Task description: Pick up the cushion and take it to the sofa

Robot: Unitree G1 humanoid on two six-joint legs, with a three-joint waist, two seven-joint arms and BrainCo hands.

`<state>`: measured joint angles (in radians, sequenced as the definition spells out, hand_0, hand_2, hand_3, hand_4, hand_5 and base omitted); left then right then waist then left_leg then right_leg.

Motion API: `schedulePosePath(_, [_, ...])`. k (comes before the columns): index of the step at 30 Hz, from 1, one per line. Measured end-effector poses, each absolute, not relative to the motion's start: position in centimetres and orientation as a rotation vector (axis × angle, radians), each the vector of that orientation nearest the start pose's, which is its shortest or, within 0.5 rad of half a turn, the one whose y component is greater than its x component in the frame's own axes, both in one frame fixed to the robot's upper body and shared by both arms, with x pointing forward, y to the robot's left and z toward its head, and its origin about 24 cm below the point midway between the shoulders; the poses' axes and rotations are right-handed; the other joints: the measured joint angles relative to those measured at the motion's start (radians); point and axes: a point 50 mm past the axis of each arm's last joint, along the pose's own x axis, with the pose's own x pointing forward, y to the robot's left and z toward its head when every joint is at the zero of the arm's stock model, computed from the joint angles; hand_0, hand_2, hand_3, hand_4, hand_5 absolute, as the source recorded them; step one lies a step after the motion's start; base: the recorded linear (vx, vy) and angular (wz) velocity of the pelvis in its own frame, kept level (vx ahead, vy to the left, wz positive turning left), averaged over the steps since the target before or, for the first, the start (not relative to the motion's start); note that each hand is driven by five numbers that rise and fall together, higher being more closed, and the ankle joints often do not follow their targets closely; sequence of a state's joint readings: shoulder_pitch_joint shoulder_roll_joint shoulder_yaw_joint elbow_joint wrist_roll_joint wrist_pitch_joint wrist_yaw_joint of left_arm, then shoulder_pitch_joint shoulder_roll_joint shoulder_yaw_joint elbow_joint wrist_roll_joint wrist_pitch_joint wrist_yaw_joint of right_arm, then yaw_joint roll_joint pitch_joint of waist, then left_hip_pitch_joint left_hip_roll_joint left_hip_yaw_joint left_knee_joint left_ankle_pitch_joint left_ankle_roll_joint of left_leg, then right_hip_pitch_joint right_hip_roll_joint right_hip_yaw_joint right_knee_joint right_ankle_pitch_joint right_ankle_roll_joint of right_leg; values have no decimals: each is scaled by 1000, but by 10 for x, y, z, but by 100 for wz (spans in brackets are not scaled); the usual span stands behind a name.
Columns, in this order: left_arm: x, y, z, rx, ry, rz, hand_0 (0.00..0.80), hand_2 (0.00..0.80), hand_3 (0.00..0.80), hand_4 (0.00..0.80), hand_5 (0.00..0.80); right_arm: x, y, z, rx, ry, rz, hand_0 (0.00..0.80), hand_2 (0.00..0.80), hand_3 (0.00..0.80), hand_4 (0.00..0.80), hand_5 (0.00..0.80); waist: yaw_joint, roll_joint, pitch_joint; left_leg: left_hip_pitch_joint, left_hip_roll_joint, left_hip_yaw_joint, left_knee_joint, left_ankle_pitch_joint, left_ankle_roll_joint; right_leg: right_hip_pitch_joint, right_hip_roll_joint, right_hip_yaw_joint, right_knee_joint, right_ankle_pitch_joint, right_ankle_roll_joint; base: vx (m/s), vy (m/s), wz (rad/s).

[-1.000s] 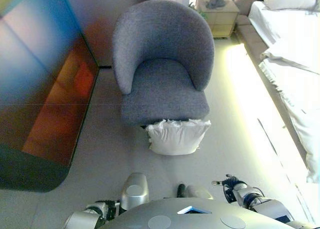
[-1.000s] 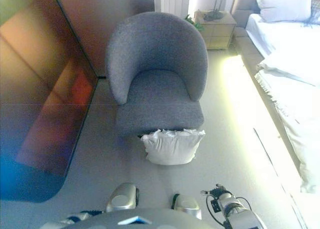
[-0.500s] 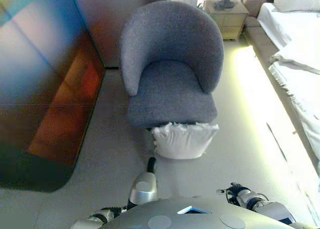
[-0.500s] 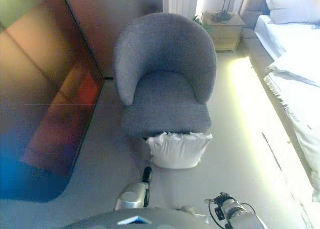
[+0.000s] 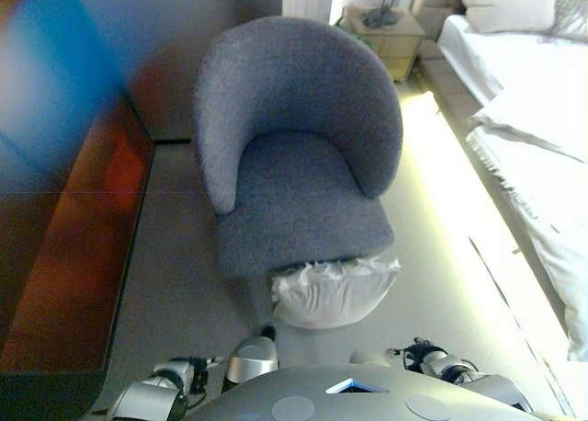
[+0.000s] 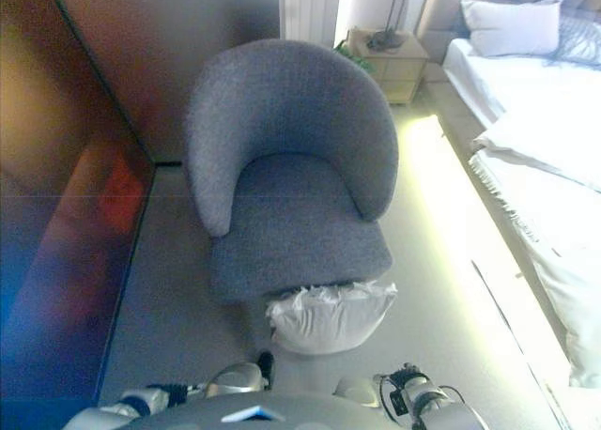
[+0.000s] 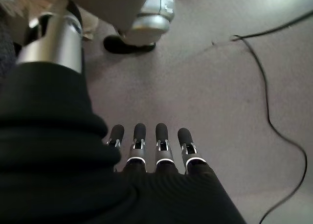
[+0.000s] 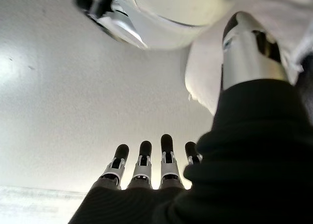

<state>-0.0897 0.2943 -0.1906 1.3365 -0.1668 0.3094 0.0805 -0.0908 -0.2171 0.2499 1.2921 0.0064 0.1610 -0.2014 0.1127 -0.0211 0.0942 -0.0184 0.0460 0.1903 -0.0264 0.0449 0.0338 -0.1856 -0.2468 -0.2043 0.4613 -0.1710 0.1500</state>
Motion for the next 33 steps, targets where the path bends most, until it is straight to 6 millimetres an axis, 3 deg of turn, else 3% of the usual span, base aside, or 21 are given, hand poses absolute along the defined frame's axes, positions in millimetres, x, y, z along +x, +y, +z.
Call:
schedulePosePath(1, [81, 262, -157, 299, 1526, 237, 0, 0, 0, 0, 0, 103, -231, -160, -497, 1318, -123, 0, 0, 0, 0, 0, -12, 5, 5, -13, 19, 18, 6, 9, -13, -33, -19, -25, -74, 29, 16, -238, -265, 9])
schedulePosePath(3, [94, 263, -154, 314, 1483, 246, 0, 0, 0, 0, 0, 122, -228, -156, -489, 1259, -122, 0, 0, 0, 0, 0, -20, -1, 40, -47, 33, 61, 18, 16, -22, -87, -76, -22, -145, 120, 50, -72, -162, 14])
schedulePosePath(5, [105, 264, -151, 300, 1428, 272, 0, 0, 0, 0, 0, 128, -227, -154, -485, 1236, -121, 0, 0, 0, 0, 0, -16, -18, 66, -42, 39, 78, 16, 12, -34, -76, -97, -25, -186, 197, 34, 167, -105, 5])
schedulePosePath(7, [98, 271, -150, 305, 1432, 308, 0, 0, 0, 0, 0, 123, -223, -157, -476, 1245, -102, 0, 0, 0, 0, 0, -14, -66, 77, 7, 27, 79, 18, -8, -85, 34, -86, -28, -308, 319, -15, 281, -91, -12])
schedulePosePath(8, [92, 276, -150, 315, 1442, 324, 0, 0, 0, 0, 0, 122, -222, -157, -473, 1243, -85, 0, 0, 0, 0, 0, -10, -93, 77, 27, 21, 84, 23, -23, -113, 94, -83, -43, -380, 255, 22, 279, -61, -27])
schedulePosePath(11, [70, 256, -160, 236, 1511, 323, 0, 0, 0, 0, 0, 120, -241, -153, -514, 1244, -117, 0, 0, 0, 0, 0, -22, -32, 59, 31, 106, 50, 41, -39, -149, 142, 7, -57, -436, 240, -3, 200, -67, -14])
schedulePosePath(14, [65, 244, -164, 139, 1528, 361, 0, 0, 0, 0, 0, 101, -256, -154, -538, 1296, -140, 0, 0, 0, 0, 0, -25, -6, 45, 46, 142, 23, 42, -40, -161, 167, 54, -60, -450, 236, -24, 84, -43, 0])
schedulePosePath(18, [67, 246, -164, 137, 1507, 381, 0, 0, 0, 0, 0, 101, -258, -153, -542, 1296, -146, 0, 0, 0, 0, 0, -41, -6, 46, 42, 138, 8, 36, -38, -193, 163, 52, -66, -458, 238, -20, 20, -13, 5])
schedulePosePath(22, [87, 246, -161, 156, 1414, 373, 0, 0, 0, 0, 0, 109, -254, -153, -541, 1254, -144, 0, 0, 0, 0, 0, -43, 0, 59, 11, 114, -8, 39, -36, -186, 130, 22, -64, -454, 243, -11, -96, -14, 3])
schedulePosePath(25, [116, 241, -155, 179, 1319, 330, 0, 0, 0, 0, 0, 137, -255, -143, -560, 1167, -187, 0, 0, 0, 0, 0, -44, 17, 103, -103, 103, -29, 98, -35, -173, 22, 5, -52, -393, 244, -10, -330, 3, 7])
schedulePosePath(30, [191, 231, -128, 110, 1075, 334, 0, 0, 0, 0, 0, 223, -246, -105, -600, 917, -259, 0, 0, 0, 0, 0, -48, 33, 287, -306, 95, -58, 241, -47, -159, -188, -10, -7, -262, 247, -30, -199, 85, -10])
schedulePosePath(33, [225, 224, -111, 45, 940, 332, 0, 0, 0, 0, 0, 256, -242, -81, -620, 784, -310, 0, 0, 0, 0, 0, -52, 28, 357, -382, 92, -63, 280, -49, -154, -272, -16, 10, -232, 247, -38, -163, 13, -10])
